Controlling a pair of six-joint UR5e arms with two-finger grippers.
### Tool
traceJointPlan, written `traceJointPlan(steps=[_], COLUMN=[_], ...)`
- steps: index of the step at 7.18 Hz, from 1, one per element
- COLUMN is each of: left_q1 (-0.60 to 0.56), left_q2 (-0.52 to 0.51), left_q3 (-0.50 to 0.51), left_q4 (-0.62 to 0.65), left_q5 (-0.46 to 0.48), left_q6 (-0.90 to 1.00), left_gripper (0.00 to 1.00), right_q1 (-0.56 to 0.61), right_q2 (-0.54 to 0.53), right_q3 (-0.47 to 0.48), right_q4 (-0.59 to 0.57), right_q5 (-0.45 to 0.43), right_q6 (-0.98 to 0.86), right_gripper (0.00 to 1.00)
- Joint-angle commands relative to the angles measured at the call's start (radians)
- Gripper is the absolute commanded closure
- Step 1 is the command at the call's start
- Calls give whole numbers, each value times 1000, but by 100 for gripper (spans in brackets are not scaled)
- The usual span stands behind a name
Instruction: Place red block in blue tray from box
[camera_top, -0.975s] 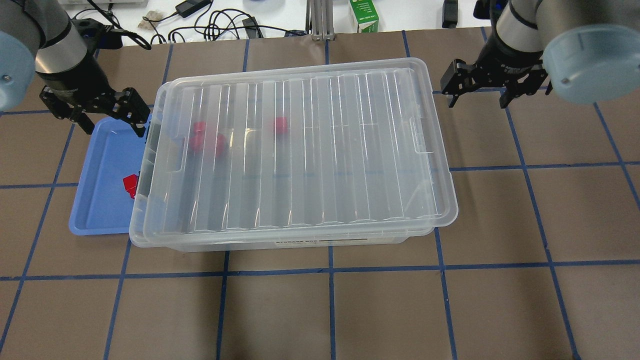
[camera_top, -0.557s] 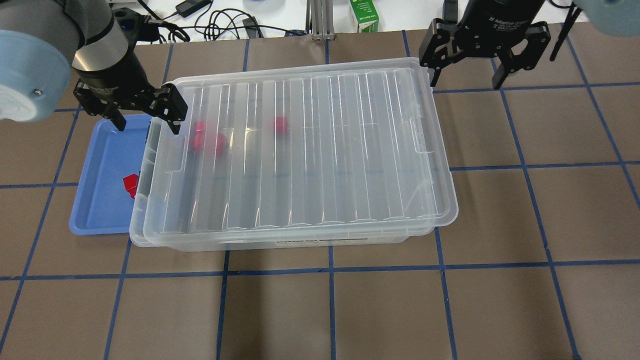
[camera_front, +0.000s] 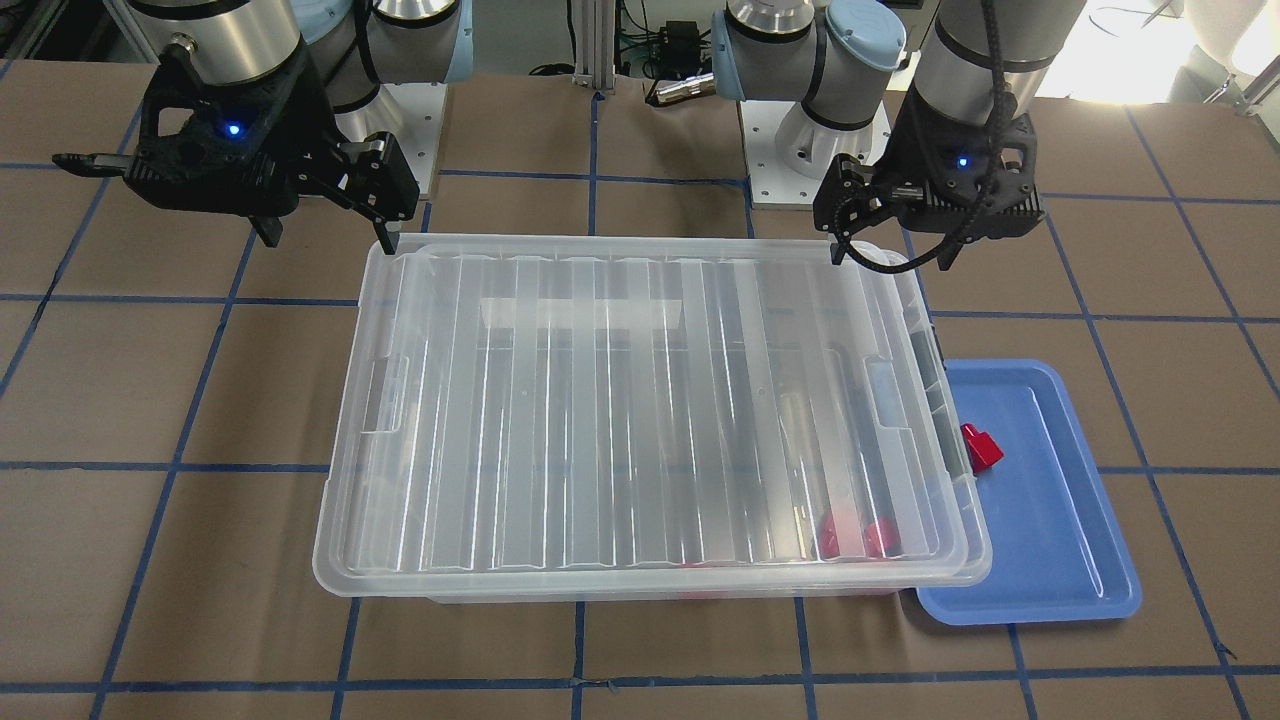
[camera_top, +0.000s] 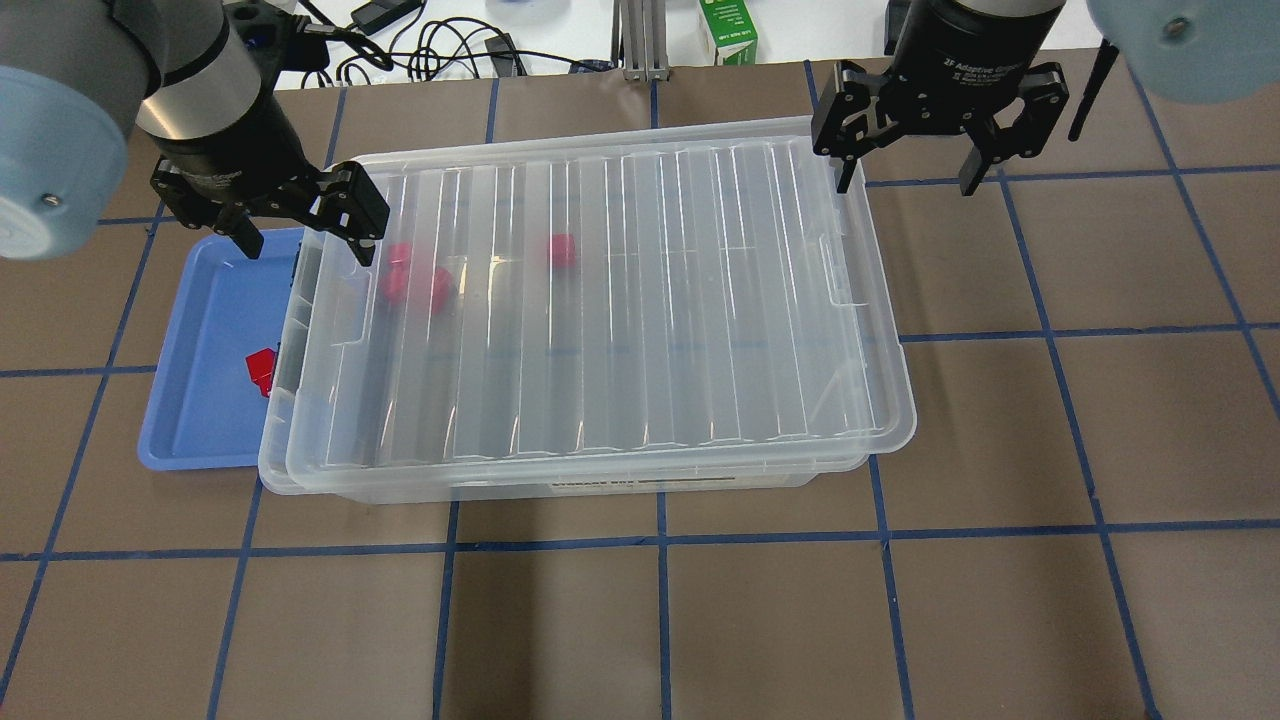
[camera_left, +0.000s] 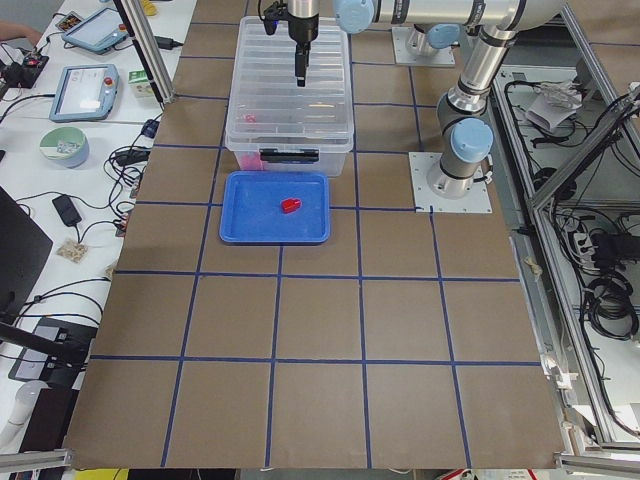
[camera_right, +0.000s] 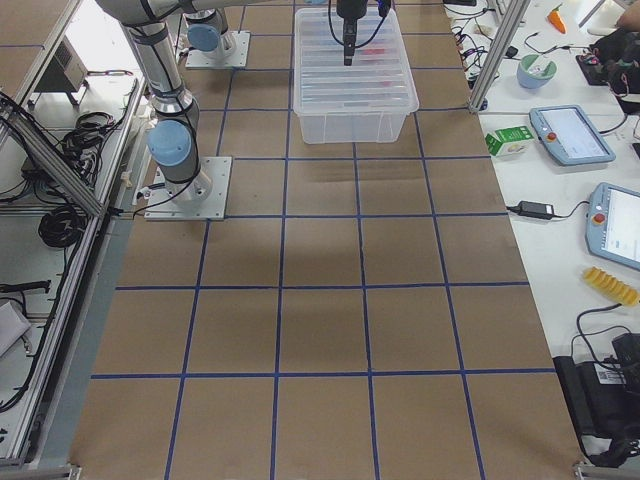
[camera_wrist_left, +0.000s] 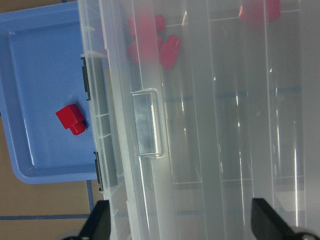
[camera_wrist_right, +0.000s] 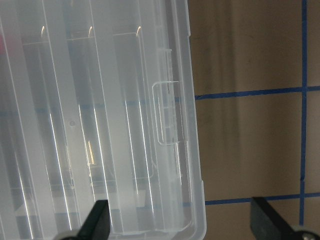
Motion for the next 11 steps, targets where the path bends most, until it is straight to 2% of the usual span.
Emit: traceJointPlan(steps=[1,11], left_q1=[-2,-2], left_q2=[2,16], left_q3=[1,4], left_q4=[-1,-4], left_q5=[-16,-32], left_q6=[11,31], left_gripper=[0,0], right_q1=[1,1], right_q2=[6,6], right_q3=[4,5], right_q4=[-70,-66], right_q5=[0,0], right_q6=[-32,-27], right_gripper=[0,0])
